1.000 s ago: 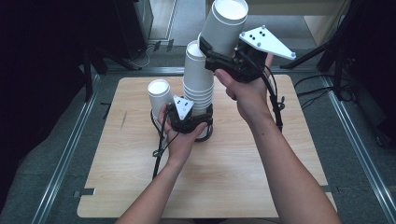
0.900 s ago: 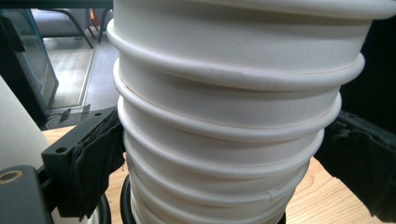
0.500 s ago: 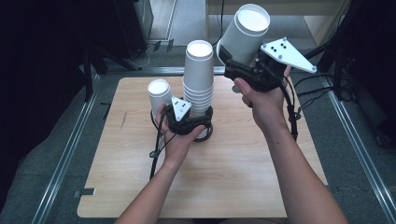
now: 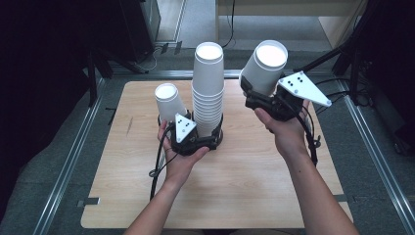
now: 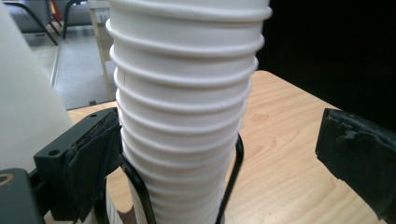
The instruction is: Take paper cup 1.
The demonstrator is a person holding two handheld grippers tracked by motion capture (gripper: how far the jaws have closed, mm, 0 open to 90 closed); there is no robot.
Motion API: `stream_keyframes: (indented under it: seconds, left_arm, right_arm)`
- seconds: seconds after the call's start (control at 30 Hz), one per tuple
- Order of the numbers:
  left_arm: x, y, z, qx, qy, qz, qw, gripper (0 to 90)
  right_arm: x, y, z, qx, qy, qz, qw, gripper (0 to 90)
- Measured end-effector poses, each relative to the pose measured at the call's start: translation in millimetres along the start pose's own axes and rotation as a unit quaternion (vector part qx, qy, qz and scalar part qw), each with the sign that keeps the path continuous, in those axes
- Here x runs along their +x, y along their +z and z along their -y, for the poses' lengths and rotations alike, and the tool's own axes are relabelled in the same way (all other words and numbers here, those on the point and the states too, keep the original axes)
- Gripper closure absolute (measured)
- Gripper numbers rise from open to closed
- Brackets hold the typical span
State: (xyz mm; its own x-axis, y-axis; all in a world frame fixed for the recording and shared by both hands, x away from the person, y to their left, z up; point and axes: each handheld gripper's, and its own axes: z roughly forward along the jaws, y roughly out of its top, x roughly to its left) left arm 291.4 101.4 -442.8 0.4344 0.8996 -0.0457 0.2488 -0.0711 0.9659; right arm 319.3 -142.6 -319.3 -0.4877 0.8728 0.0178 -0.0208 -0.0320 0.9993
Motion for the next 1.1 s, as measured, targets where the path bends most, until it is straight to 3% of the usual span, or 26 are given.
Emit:
stream_keyframes:
  seconds: [0.13, 0.33, 0.63, 0.73, 0.97, 1.1]
  left_arm:
    - [-0.2, -10.5, 6.9, 0.001, -0.006, 0.013, 0.9999, 0.8]
    - [-1.9, -19.5, 15.0, 0.011, -0.001, 0.024, 0.9997, 0.8]
    - [0.4, -29.4, 32.8, 0.025, -0.006, 0.021, 0.9994, 0.8]
    - [2.3, -34.5, 38.9, 0.033, -0.006, 0.019, 0.9992, 0.8]
    - [5.9, -43.1, 42.4, 0.032, -0.017, 0.022, 0.9991, 0.8]
    - [5.0, -45.4, 43.1, 0.032, -0.022, 0.023, 0.9990, 0.8]
  right_arm:
    - [-4.1, -9.0, 22.6, 0.011, 0.007, 0.001, 0.9999, 14.1]
    - [-9.7, -16.9, 42.2, 0.027, 0.013, 0.007, 0.9995, 14.1]
    - [-12.6, -34.9, 72.6, 0.046, 0.014, 0.019, 0.9987, 13.9]
    - [-11.6, -44.0, 85.5, 0.049, 0.003, 0.029, 0.9984, 13.9]
    - [-10.8, -55.3, 106.5, 0.058, 0.005, 0.031, 0.9979, 13.9]
    - [-6.6, -59.4, 123.9, 0.072, -0.020, 0.033, 0.9966, 13.9]
